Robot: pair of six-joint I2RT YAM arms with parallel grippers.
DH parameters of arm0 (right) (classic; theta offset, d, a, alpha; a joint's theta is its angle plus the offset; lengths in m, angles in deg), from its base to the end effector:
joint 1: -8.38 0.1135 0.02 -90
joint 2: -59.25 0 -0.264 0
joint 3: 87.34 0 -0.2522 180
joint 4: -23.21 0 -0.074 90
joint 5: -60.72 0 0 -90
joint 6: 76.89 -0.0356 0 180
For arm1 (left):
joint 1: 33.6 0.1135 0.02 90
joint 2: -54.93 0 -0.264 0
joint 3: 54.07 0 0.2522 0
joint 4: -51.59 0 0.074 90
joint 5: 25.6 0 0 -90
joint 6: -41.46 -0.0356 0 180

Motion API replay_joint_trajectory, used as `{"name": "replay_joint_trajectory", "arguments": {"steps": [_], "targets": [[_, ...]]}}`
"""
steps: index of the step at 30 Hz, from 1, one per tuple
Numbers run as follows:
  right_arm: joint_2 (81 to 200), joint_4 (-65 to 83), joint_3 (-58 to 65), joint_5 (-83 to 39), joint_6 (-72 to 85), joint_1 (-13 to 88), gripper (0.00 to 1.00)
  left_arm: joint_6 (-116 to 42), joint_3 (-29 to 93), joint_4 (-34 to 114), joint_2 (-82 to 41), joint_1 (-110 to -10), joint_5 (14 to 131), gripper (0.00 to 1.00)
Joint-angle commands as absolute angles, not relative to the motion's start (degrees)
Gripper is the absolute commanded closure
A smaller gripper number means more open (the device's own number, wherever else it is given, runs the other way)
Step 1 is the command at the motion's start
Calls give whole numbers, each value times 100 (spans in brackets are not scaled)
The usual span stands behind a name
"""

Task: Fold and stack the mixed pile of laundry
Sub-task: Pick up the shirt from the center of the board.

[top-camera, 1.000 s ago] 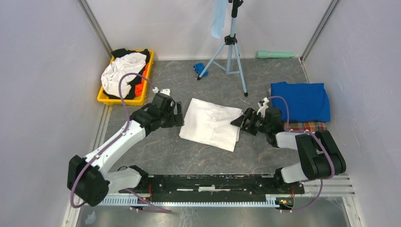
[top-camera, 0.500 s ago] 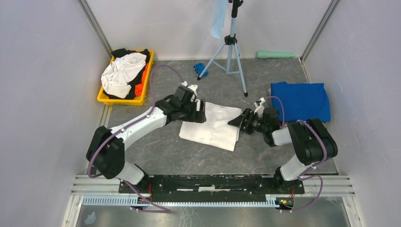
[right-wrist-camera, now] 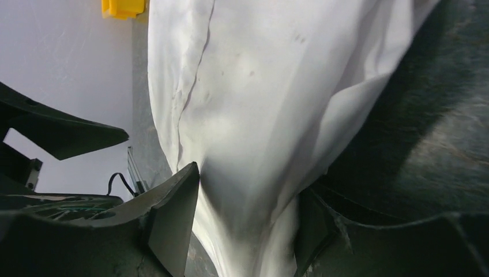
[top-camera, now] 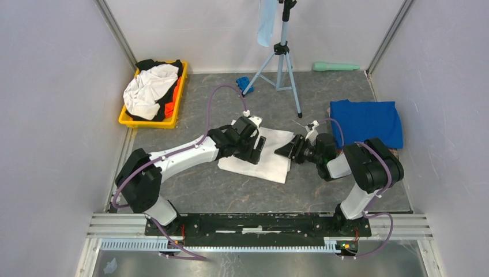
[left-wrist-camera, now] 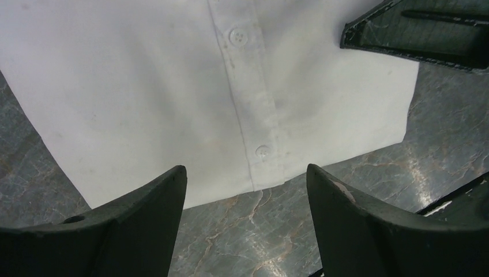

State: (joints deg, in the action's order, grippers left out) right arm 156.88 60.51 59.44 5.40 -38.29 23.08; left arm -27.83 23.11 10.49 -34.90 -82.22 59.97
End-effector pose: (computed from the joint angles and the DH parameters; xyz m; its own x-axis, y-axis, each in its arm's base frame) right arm 0.2424 0.0845 0.1006 -0.8209 0.4491 -0.3527 -0.0913 0.5064 0.8574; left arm 0.2202 -0.2458 0.2340 -0.7525 0.3208 -0.5751 0.4830 0.8625 -0.1508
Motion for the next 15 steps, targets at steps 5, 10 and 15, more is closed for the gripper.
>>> {"name": "replay_joint_trajectory", "arguments": {"steps": [5,10,15], "targets": [[16332,7023,6051,553,-4271,2570,42,-2676,1824,977,-2672,-8229,5959,18],[16231,7001,5986,695,-4333,2574,68,-2672,1778,326,-1957,-8229,5746,17],[15399,4835,5345,652,-3416,2569,94,-2887,1778,-571,-1083,-8229,5261,16]]}}
